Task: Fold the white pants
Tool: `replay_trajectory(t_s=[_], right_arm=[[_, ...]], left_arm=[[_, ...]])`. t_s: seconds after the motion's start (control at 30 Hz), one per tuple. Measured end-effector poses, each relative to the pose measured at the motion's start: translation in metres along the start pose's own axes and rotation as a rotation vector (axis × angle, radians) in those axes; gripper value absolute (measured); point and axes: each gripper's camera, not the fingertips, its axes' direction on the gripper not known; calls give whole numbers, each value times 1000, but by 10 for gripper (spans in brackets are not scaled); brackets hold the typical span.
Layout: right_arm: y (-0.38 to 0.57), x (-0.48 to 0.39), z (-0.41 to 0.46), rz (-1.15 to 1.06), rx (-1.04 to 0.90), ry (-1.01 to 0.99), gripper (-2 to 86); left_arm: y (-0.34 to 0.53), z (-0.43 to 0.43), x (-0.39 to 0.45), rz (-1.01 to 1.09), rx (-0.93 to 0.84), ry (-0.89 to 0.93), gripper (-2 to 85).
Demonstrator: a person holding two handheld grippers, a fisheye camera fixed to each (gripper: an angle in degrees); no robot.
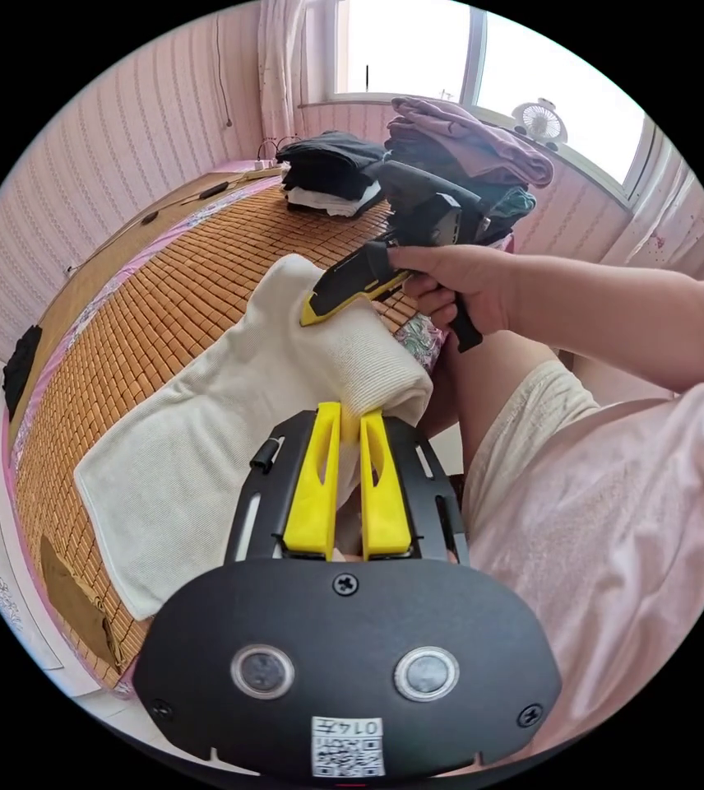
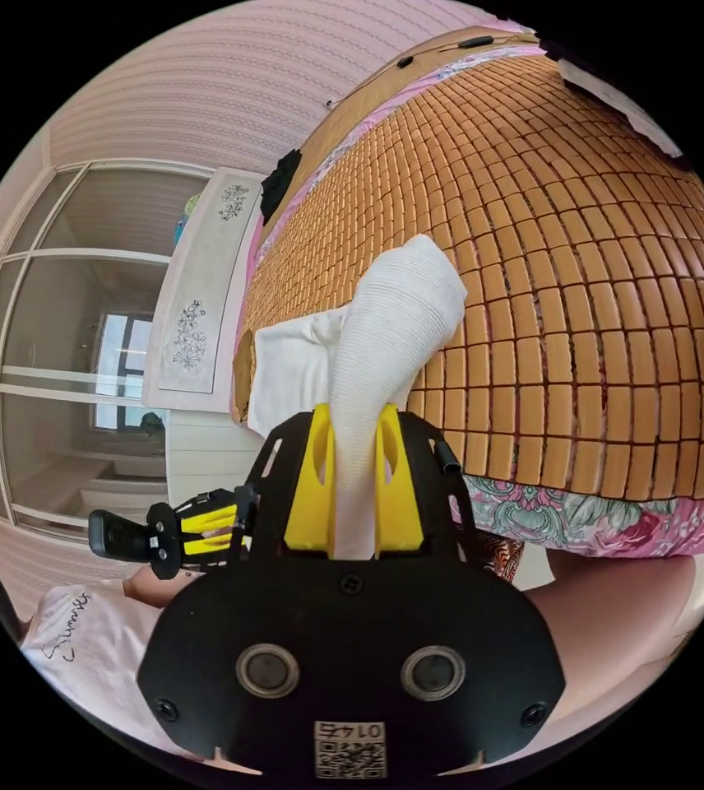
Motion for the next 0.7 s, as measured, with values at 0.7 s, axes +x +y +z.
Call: replay_trajectory(t_s=[0.7], right_arm=[[-81, -176, 46, -456, -139, 61, 128]], left_arm=[[28, -66, -94, -322, 118, 11, 41]])
